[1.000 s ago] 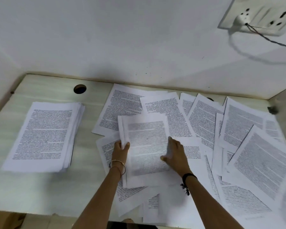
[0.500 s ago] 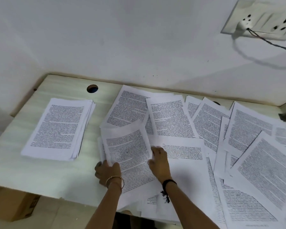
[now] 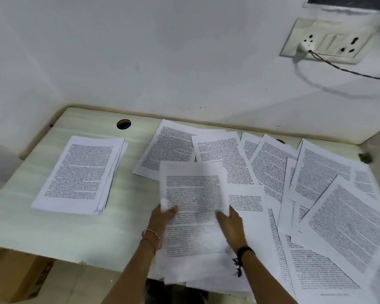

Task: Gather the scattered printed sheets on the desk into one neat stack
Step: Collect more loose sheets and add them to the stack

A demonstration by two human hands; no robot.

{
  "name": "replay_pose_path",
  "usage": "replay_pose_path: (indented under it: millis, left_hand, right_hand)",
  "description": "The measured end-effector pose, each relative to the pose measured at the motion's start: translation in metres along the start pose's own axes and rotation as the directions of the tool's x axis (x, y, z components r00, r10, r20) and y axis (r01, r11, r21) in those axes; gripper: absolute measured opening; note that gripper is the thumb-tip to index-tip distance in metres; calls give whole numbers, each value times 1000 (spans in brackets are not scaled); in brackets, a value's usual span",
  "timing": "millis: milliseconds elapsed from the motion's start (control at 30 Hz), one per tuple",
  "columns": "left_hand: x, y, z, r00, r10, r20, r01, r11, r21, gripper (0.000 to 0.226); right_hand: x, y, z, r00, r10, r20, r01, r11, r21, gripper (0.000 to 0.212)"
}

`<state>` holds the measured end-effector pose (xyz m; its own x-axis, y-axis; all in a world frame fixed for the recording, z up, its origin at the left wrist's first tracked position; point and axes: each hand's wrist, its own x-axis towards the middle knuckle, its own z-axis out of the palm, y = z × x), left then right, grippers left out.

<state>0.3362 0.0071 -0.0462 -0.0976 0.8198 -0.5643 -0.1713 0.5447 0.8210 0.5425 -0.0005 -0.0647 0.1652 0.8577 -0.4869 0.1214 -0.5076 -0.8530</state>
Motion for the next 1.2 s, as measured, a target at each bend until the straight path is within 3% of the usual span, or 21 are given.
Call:
replay_pose_path:
  millis: [67,133,200,267,333,400,467,600,700,767,833,900,967,1033,1100,1200]
  left_hand:
    - [4,-11,18,997,-43,58,34,988,150,38]
    - [9,-27,38,992,-113,59,80,913,400,43]
    - [14,-40,53,996,-12,-92,67,778,624,42]
    - [8,-46,66,984,79,-159,20,840,542,49]
    - [1,-47,77,986,18,-163,44,929,368,63]
    - [-1,-51,76,990,-72,-122,109,936,336,60]
    - [2,-55,73,992,-115,-55,127,934,333,55]
    - [9,-59,63,973,-139,182,85,957,279,48]
    - [15,-47,54,956,-97,278,51,984,169,48]
    - [20,-26,44,946,-86,311,48,991,128,51]
    - [33,-3,30,942,-66,328,28,992,121,43]
    - [51,20,16,953,-36,301,3,994,110,35]
    - [70,42,1,975,1,221,-26,994,109,32]
    - [92,59,-16,989,19,145,-37,991,128,35]
    - [116,68,-34,995,36,98,-57,974,220,43]
    - [152,79,-51,997,75,9,-74,933,352,59]
  right_hand:
    - [-5,10,-24,994,-2,-113,-14,989,-144,29]
    - [-9,25,-44,973,-48,-226,-52,907,-419,33]
    - [-11,42,-59,936,-177,-303,-69,754,-654,46]
    - [-14,53,-68,908,-235,-347,-101,681,-725,56]
    - [-16,58,-69,910,-202,-363,-90,757,-648,56]
    - [-20,57,-60,936,-181,-301,-26,820,-572,57]
    - [-22,54,-52,932,-186,-311,-10,845,-534,59]
    - [-16,45,-42,943,-170,-287,4,866,-500,44]
    - [-7,39,-41,932,-224,-284,49,856,-514,49]
    - [-5,25,-37,936,-146,-321,30,940,-339,56]
    - [-2,5,-27,965,-82,-251,50,990,-133,46]
    - [8,-14,-12,990,-37,-133,33,999,-28,39]
    - [29,-27,6,999,-14,-48,14,1000,-5,46]
    - [60,-34,25,997,-25,-75,21,998,-59,66]
    - [87,-48,42,996,-51,-77,42,993,-109,72]
    - [105,-87,58,988,-154,-12,148,963,-224,37]
